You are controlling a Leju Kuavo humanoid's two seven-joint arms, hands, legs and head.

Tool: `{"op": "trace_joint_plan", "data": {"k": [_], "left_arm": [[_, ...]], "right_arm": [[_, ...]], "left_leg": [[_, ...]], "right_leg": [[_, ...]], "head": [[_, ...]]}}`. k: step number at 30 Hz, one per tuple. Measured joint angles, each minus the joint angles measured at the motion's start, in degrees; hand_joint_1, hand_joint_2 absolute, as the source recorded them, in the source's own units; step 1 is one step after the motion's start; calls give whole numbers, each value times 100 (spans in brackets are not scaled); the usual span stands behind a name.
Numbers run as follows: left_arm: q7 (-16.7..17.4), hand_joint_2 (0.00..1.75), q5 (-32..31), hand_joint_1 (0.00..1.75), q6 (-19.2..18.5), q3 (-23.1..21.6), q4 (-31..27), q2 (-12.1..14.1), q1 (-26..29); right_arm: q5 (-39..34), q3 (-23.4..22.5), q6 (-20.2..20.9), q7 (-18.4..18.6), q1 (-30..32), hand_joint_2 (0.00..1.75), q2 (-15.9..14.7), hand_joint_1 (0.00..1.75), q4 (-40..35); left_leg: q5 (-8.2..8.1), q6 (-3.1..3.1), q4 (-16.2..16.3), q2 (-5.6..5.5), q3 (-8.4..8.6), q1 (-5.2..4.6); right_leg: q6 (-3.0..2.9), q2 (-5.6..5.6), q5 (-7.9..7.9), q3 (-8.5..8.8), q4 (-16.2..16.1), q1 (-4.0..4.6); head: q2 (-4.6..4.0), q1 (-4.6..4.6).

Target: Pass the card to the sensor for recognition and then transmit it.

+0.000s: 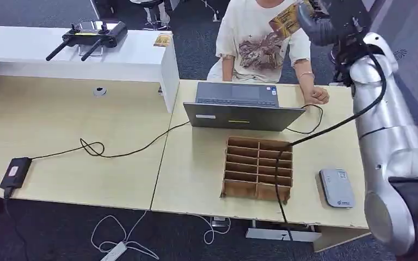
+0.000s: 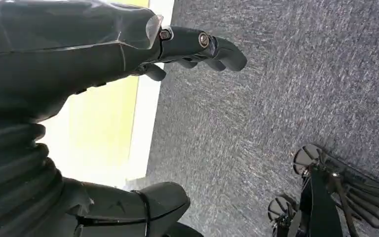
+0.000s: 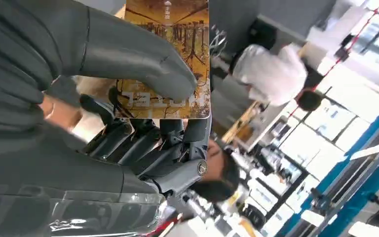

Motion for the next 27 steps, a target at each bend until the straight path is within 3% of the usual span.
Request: {"op": "trace_joint_plan", "data": {"k": [5,11,18,24,26,27], "left_arm": [[4,175,15,0,15,48,0,-28,-1],[-2,175,-24,0,-48,116,0,-37,1],[0,175,-96,0,-87,133,0,-33,-2],[0,175,-96,0,-87,133,0,-33,-2],[0,175,-94,0,-87,138,0,-33,-2],[0,175,-94,0,-87,140,0,-35,-2]], "right_arm": [[-765,-146,557,66,29,175,-225,175,-92],[-1856,-216,1064,164,298,175,-845,175,-329],[-2848,-319,1399,170,840,175,-1598,175,-739],[-2878,-323,1412,168,856,175,-1629,175,-750],[-3044,-339,1503,144,971,175,-1797,175,-800],[-3344,-391,1588,107,1184,175,-2098,175,-885]], "left_leg": [[0,0,1,-2,-1,0],[-2,4,3,-4,-3,-1],[-7,5,4,-5,-5,-1],[-7,5,4,-5,-5,-1],[-7,5,4,-6,-5,-1],[-7,5,4,-6,-6,-1]], "right_leg": [[0,-2,0,0,-2,0],[1,-5,1,2,-7,-1],[3,-4,2,0,-10,-1],[3,-4,2,0,-10,-1],[4,-5,1,0,-10,-1],[4,-5,1,-1,-9,-1]], "head": [[0,0],[0,0],[0,-2],[0,0],[0,0],[0,-2]]}}
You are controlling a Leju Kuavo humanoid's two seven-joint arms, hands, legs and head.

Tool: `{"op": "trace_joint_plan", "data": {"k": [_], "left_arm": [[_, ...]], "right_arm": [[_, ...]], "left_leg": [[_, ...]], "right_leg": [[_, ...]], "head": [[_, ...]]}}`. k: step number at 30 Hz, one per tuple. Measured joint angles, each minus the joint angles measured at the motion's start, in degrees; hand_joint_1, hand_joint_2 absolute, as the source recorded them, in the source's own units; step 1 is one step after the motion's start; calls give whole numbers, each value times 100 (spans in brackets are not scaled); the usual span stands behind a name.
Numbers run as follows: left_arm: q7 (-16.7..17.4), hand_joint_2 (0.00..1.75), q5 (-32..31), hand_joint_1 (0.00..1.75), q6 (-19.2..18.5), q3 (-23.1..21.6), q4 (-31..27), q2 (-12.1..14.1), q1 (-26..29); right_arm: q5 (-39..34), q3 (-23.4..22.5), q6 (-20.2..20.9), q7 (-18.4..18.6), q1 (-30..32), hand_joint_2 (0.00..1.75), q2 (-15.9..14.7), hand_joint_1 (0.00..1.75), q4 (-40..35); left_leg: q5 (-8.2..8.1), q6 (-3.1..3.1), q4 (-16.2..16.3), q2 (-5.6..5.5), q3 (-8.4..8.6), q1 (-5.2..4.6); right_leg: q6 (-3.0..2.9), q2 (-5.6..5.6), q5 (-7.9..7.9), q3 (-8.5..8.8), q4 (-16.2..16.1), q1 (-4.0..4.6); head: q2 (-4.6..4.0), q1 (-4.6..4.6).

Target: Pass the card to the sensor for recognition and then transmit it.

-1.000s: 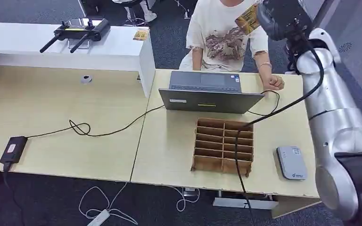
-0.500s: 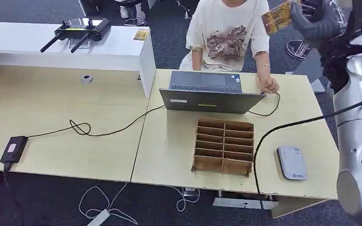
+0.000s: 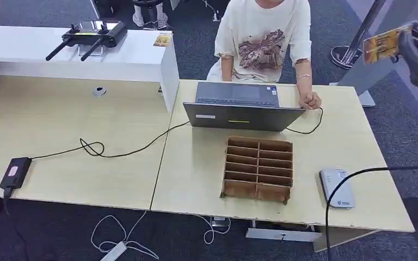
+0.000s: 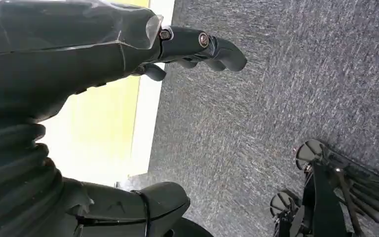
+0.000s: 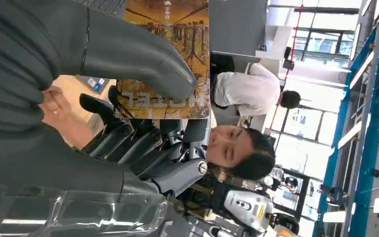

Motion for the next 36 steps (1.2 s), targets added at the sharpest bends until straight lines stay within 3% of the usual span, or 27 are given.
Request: {"op": "trace_joint_plan", "data": {"k": [2,13,19,36], "left_arm": [[7,175,-9,0,-4,2,0,-2,0],[63,175,-44,0,-33,11,0,-11,-12],[68,175,-42,0,-37,39,0,-15,-15],[46,175,-79,0,-79,120,0,-17,-14]], "right_arm": [[-323,-92,83,-68,371,175,-453,175,-136],[-548,-463,201,-240,1596,175,-1320,175,-435],[-327,-494,188,-221,2029,175,-1492,175,-472],[-113,-308,332,-310,2131,175,-1718,175,-81]], "left_leg": [[-1,1,0,-1,-1,0],[-7,9,0,-8,-8,-1],[-9,8,0,-3,-8,-1],[-9,9,0,-4,-10,-1]], "right_leg": [[1,-1,-1,-1,-1,0],[4,-12,-5,0,-3,-1],[4,-7,-5,-3,-2,-1],[4,-8,-5,-3,-1,-1]], "head": [[0,2],[0,2],[0,0],[0,0]]}}
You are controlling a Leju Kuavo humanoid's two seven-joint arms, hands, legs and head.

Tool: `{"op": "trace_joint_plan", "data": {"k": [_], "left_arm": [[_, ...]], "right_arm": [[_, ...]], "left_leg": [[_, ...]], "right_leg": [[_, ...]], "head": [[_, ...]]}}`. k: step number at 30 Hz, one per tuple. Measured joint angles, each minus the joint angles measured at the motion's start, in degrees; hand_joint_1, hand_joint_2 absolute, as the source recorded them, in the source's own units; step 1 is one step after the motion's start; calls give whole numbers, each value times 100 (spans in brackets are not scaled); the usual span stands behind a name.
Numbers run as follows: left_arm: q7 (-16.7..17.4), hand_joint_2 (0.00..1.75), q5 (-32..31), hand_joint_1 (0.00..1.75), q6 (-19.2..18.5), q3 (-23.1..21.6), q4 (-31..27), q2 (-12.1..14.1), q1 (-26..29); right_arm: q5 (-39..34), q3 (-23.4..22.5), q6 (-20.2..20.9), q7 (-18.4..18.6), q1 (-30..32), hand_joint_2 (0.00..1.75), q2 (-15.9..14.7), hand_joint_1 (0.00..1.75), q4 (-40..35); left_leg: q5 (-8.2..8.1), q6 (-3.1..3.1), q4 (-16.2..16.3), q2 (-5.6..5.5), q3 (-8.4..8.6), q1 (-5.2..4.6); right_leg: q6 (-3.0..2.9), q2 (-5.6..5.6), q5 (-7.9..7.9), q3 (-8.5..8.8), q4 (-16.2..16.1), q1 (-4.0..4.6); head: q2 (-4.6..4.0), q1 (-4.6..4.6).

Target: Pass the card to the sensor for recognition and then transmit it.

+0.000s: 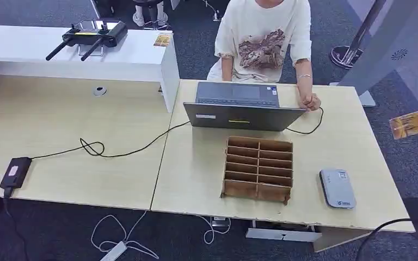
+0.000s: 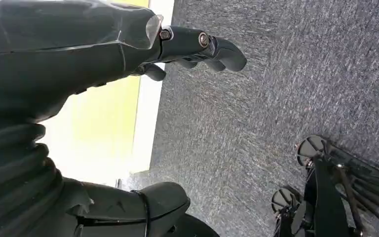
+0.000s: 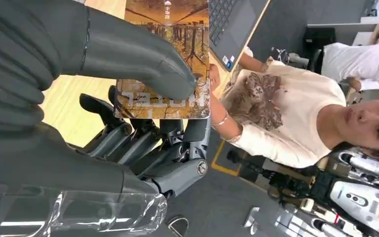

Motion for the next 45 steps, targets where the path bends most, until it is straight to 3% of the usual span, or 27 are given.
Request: {"op": "trace_joint_plan", "data": {"k": [10,21,26,37,45], "left_arm": [[15,175,20,0,-13,35,0,0,1],[28,175,31,0,42,160,0,-4,0],[28,175,28,0,40,175,0,-20,2],[26,175,-15,0,24,212,0,-26,2],[31,175,-20,0,26,273,0,-28,0]], "right_arm": [[313,252,133,35,21,175,-125,175,116],[494,1017,363,129,-259,175,-186,175,411],[525,1366,323,44,-345,175,-186,175,575],[603,1685,234,24,-338,175,-186,175,676],[804,1884,-96,-52,-143,175,-162,175,772]], "left_leg": [[0,0,0,0,0,0],[0,0,0,1,1,0],[1,0,0,-3,0,0],[0,0,0,-1,0,0],[0,0,0,-2,-2,0]], "right_leg": [[0,0,0,0,1,0],[0,1,0,1,1,0],[0,-3,0,1,1,0],[0,-2,0,0,1,1],[0,-2,0,0,1,0]], "head": [[0,0],[0,0],[0,0],[0,2],[0,0]]}}
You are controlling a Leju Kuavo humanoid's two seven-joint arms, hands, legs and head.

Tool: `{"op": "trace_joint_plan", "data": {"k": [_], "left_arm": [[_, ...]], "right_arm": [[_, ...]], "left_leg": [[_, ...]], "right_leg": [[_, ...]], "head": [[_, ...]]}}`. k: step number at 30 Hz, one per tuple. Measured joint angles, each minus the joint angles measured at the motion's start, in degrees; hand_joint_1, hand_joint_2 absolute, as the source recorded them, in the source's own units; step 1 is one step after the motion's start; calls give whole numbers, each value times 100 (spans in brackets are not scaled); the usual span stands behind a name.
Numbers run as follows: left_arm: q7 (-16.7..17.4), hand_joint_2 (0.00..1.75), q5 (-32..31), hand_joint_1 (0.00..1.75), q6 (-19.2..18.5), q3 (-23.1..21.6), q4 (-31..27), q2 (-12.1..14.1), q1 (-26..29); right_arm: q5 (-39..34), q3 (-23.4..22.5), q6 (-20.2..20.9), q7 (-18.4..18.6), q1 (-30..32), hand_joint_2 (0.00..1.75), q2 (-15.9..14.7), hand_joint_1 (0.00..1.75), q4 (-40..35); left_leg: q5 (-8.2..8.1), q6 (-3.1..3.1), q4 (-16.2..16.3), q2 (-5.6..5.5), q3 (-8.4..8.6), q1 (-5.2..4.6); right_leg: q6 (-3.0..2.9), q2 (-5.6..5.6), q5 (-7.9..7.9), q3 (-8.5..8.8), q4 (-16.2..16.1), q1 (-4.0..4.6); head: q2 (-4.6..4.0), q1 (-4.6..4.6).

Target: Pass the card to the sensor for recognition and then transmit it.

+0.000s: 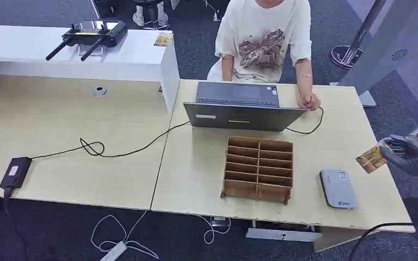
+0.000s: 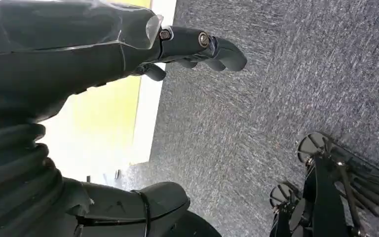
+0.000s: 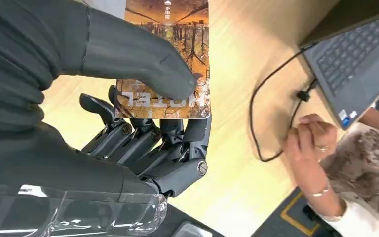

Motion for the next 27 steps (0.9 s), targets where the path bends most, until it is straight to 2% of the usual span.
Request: {"op": "trace_joint_plan", "data": {"k": [17,27], "left_arm": [[26,175,-11,0,-2,33,0,0,0],[7,175,2,0,-39,70,0,0,0]], "right_arm": [[168,190,-48,9,211,175,90,175,155],[367,345,-48,-37,165,175,249,175,297]], "left_leg": [[0,0,0,0,-1,0],[0,0,-1,-1,-2,0]], "right_leg": [[0,0,0,0,0,0],[0,-2,0,0,2,0]], "head": [[0,0],[0,0]]}}
